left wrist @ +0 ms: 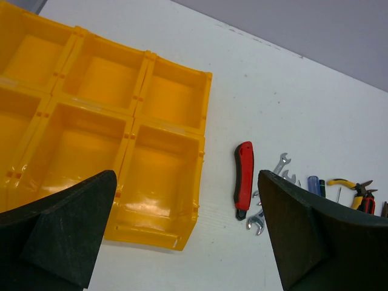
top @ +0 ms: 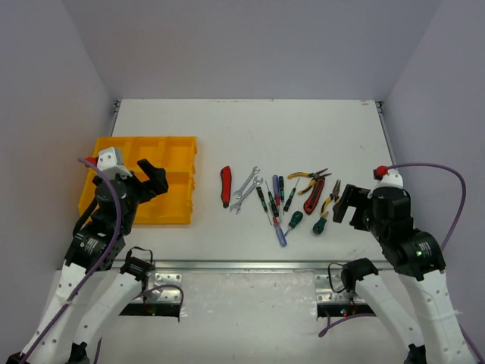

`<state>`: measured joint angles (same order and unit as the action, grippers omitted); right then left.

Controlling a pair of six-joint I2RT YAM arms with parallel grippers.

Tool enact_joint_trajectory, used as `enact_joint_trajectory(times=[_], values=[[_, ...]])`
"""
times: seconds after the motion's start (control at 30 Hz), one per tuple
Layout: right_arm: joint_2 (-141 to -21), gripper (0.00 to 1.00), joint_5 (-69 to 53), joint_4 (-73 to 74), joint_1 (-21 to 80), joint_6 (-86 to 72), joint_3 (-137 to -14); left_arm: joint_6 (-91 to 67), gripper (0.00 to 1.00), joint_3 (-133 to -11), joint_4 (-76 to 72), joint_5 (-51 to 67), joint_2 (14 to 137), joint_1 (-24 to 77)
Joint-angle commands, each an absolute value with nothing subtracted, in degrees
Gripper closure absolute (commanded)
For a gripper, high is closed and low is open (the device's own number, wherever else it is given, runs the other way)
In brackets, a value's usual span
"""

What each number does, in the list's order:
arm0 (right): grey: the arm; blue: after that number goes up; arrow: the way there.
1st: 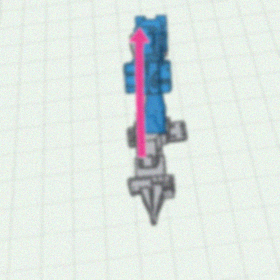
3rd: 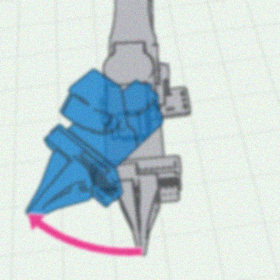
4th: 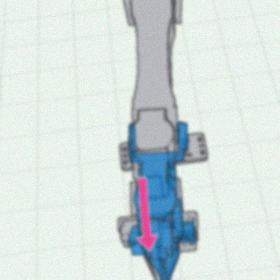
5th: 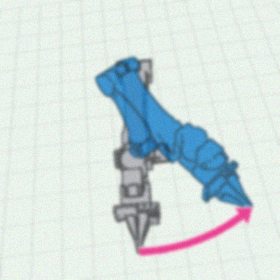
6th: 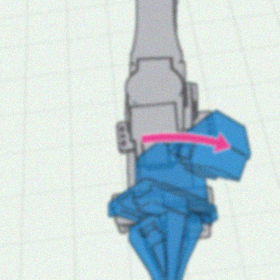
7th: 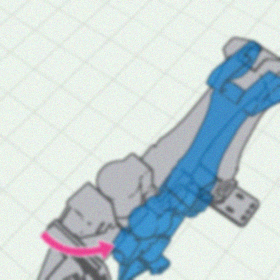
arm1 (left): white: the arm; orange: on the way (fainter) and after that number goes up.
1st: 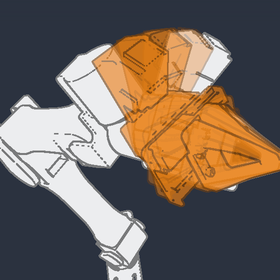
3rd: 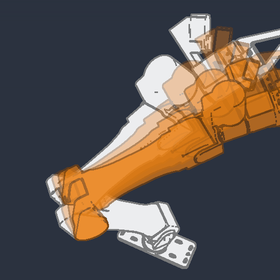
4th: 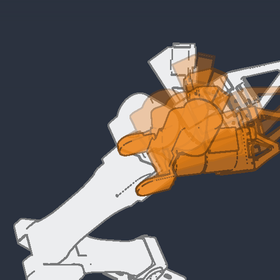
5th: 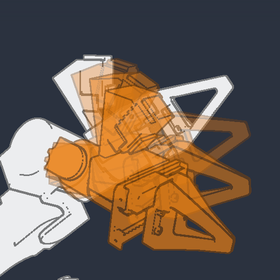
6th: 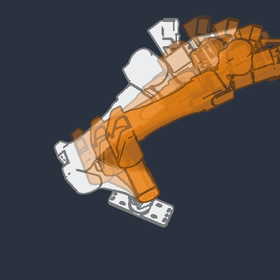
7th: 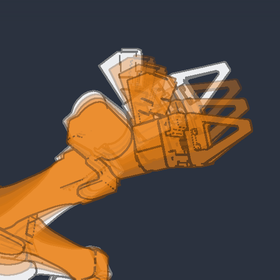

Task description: Sort the tools into containers

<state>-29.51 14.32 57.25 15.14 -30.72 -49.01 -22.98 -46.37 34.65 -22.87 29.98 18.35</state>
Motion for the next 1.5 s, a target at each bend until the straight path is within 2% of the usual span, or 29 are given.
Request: enact_joint_trajectory(times=[0.0,0.23,0.37,0.6,0.7,0.8,0.93,1.1,1.13,1.3,1.4,1.43,1.47], values=[[-30.3,0.01,16.9,55.6,15.0,-31.1,-50.5,-23.1,0.00,-46.1,32.2,-22.2,29.7,18.7],[-31.0,0.01,17.8,51.9,15.0,-28.3,-48.9,-23.1,0.00,-46.1,32.3,-22.5,29.8,18.8],[-39.5,0.01,22.4,52.5,15.0,-29.7,-50.3,-23.4,0.00,-46.0,32.3,-23.2,29.8,18.9],[-61.7,0.03,22.5,42.1,14.2,-27.5,-50.5,-23.5,0.00,-46.2,32.9,-22.7,33.6,19.8],[-69.3,0.13,16.5,36.8,9.4,-25.3,-50.8,-23.6,0.00,-46.1,32.9,-22.9,33.5,21.3],[-75.1,0.34,8.4,33.6,0.7,-23.8,-49.3,-23.6,0.00,-46.1,32.9,-22.9,33.7,22.0],[-78.9,0.44,5.7,30.2,-2.4,-23.1,-45.6,-23.6,0.00,-46.0,32.9,-22.7,33.9,22.2],[-85.6,0.51,5.2,25.7,-3.7,-23.8,-41.9,-23.4,0.00,-46.1,32.7,-21.9,35.3,22.3],[-86.9,0.55,4.8,25.5,-3.8,-23.8,-41.9,-23.4,0.00,-46.1,32.6,-21.9,35.3,22.3],[-92.1,0.60,6.5,22.2,-4.0,-24.8,-40.1,-23.3,0.00,-46.1,32.6,-21.8,35.2,22.3],[-94.1,0.75,5.2,21.8,-4.0,-25.5,-40.3,-23.3,0.00,-46.0,32.4,-21.5,35.1,22.3],[-94.4,0.76,4.6,21.5,-4.0,-25.6,-40.3,-23.3,0.00,-46.0,32.3,-21.3,35.3,22.3],[-94.6,0.84,4.3,21.2,-4.0,-25.6,-40.5,-23.2,0.00,-46.0,32.3,-21.0,35.5,22.3]])
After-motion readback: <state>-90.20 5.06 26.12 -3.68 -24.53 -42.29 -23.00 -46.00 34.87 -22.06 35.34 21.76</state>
